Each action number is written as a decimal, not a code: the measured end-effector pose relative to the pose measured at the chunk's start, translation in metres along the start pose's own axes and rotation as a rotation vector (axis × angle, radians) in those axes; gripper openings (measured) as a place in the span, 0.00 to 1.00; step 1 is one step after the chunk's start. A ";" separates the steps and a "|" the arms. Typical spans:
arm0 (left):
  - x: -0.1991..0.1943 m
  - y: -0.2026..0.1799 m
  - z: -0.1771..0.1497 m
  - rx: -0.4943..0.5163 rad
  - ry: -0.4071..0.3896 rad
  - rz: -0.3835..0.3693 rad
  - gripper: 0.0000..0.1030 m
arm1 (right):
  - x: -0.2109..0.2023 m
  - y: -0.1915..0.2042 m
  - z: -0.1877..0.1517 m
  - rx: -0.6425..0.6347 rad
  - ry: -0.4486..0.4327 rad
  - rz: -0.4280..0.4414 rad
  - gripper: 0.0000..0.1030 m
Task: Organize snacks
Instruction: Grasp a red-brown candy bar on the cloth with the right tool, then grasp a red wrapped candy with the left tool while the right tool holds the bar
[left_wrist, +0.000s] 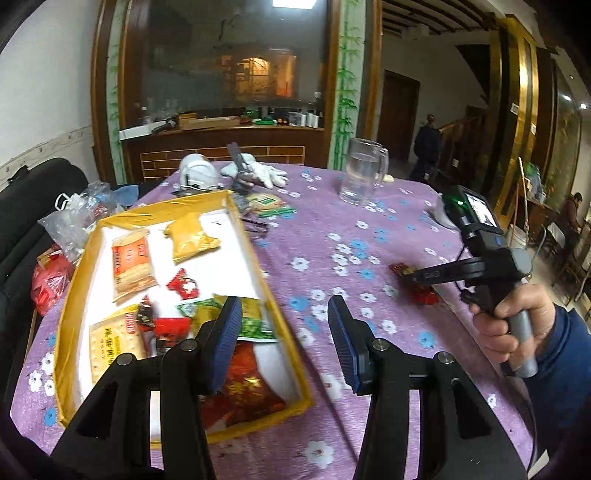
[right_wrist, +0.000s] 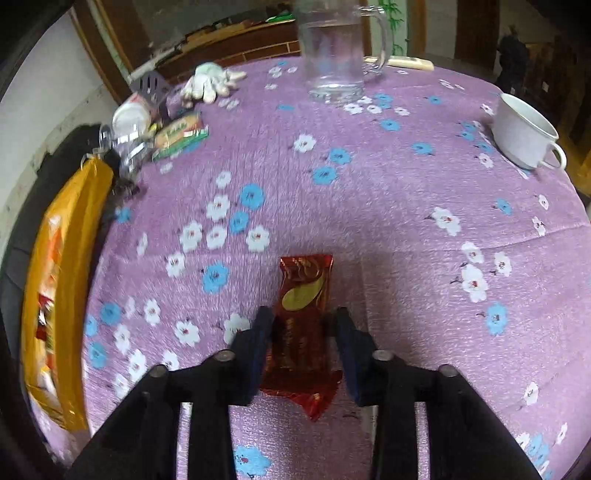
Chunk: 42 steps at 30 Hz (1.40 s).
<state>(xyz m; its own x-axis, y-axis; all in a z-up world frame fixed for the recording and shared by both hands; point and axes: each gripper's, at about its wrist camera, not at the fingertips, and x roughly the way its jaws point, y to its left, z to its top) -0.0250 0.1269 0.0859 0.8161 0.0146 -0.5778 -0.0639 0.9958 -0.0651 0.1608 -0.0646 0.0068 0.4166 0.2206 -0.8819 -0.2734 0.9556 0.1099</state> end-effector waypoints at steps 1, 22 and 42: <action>0.001 -0.004 0.000 0.006 0.006 -0.005 0.45 | 0.000 0.003 -0.001 -0.018 -0.014 -0.019 0.30; 0.043 -0.076 0.004 0.091 0.203 -0.172 0.45 | -0.050 -0.036 -0.040 0.021 -0.117 0.188 0.27; 0.165 -0.115 0.013 0.153 0.363 -0.104 0.25 | -0.033 -0.058 -0.045 0.085 -0.077 0.190 0.27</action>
<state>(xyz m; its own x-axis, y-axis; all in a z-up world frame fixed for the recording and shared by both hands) 0.1237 0.0164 0.0085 0.5565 -0.0924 -0.8257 0.1169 0.9926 -0.0323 0.1233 -0.1360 0.0090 0.4307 0.4095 -0.8042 -0.2808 0.9077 0.3118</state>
